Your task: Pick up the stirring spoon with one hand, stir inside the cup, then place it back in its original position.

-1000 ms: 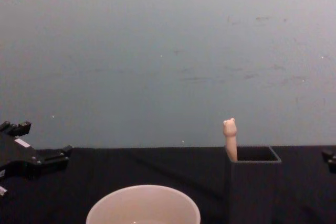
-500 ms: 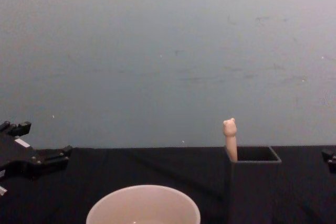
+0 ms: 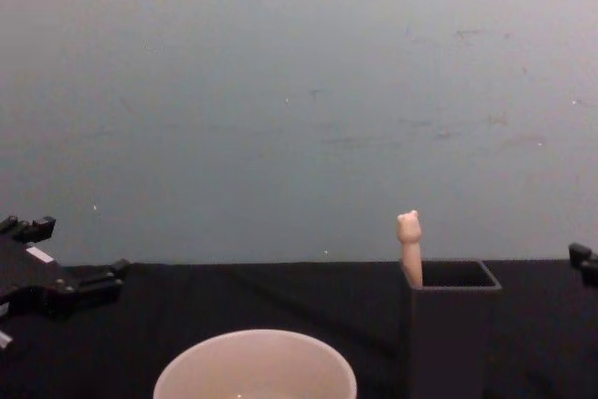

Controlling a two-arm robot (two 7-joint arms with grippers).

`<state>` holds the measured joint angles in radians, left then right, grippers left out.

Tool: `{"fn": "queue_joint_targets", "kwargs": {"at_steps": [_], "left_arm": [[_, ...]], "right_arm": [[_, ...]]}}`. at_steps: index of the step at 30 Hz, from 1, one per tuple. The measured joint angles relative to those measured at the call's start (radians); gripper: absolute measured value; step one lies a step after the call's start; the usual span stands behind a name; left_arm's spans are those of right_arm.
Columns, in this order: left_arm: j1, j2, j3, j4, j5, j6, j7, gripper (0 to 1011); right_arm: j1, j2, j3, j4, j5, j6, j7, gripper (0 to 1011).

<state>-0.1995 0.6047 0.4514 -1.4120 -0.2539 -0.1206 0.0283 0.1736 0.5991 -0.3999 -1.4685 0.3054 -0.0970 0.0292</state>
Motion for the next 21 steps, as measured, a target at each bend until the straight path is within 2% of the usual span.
{"fn": "queue_joint_targets", "kwargs": {"at_steps": [10, 14, 16, 18, 21], "left_arm": [[0.0, 0.0, 0.0, 0.0, 0.0, 0.0, 0.0, 1001], [0.0, 0.0, 0.0, 0.0, 0.0, 0.0, 0.0, 1001], [0.0, 0.0, 0.0, 0.0, 0.0, 0.0, 0.0, 1001], [0.0, 0.0, 0.0, 0.0, 0.0, 0.0, 0.0, 1001], [0.0, 0.0, 0.0, 0.0, 0.0, 0.0, 0.0, 1001]], "right_arm": [[-0.02, 0.011, 0.051, -0.104, 0.1, 0.067, 0.114, 1000], [-0.02, 0.013, 0.057, -0.124, 0.121, 0.084, 0.149, 1002], [-0.016, 0.015, 0.059, -0.142, 0.142, 0.109, 0.191, 1000], [-0.014, 0.015, 0.059, -0.145, 0.147, 0.115, 0.2, 1000], [-0.007, 0.015, 0.058, -0.157, 0.17, 0.152, 0.251, 1000]]}}
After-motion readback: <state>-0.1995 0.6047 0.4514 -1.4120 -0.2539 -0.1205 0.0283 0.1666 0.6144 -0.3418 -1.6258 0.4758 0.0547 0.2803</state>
